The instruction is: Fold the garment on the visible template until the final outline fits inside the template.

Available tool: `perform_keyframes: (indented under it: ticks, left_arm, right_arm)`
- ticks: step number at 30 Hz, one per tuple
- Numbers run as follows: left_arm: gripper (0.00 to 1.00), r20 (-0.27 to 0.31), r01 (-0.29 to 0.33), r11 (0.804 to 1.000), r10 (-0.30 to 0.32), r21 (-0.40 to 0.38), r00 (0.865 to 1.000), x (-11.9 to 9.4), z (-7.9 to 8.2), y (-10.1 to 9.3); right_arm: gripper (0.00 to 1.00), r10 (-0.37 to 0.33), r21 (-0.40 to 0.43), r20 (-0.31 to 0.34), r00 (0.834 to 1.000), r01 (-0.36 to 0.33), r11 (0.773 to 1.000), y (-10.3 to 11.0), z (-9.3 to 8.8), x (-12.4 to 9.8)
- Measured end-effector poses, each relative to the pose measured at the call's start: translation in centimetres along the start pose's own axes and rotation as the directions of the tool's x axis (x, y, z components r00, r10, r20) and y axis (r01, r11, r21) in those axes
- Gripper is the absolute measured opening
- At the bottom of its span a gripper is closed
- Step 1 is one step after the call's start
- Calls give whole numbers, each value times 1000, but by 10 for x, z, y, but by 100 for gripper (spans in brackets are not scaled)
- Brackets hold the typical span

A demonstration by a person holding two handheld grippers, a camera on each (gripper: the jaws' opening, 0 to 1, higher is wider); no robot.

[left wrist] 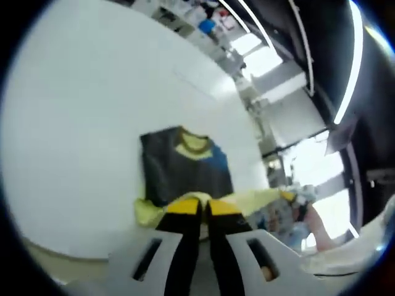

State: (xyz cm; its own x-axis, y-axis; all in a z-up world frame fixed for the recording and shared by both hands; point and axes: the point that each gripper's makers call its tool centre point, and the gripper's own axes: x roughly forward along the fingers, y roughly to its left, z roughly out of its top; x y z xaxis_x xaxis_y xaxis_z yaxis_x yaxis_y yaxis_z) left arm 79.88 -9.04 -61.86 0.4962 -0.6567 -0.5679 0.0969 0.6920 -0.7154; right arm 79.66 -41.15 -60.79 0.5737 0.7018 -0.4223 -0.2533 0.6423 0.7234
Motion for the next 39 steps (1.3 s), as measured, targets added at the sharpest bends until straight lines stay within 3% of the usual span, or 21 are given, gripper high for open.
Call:
perform_keyframes:
  ticks: [7, 11, 18, 28, 39]
  left_arm:
    - [0, -4, -3, 999, 3, 32, 1000, 19, 20, 4]
    - [0, 25, -8, 999, 7, 42, 1000, 31, 44, 15]
    - [0, 66, -14, 1000, 13, 22, 998, 47, 70, 26]
    - [0, 55, -46, 999, 46, -7, 997, 69, 82, 53]
    - [0, 11, -93, 994, 93, -50, 996, 95, 76, 78]
  right_arm:
    - [2, 7, -23, 13, 1000, -7, 1000, -4, 28, 25]
    - [2, 13, -31, 11, 1000, -12, 999, -8, 41, 40]
    - [2, 12, -38, 11, 1000, -11, 999, -18, 59, 61]
    - [2, -6, -22, -10, 1000, 5, 1000, -43, 68, 86]
    - [2, -35, 31, -46, 998, 37, 999, -71, 54, 110]
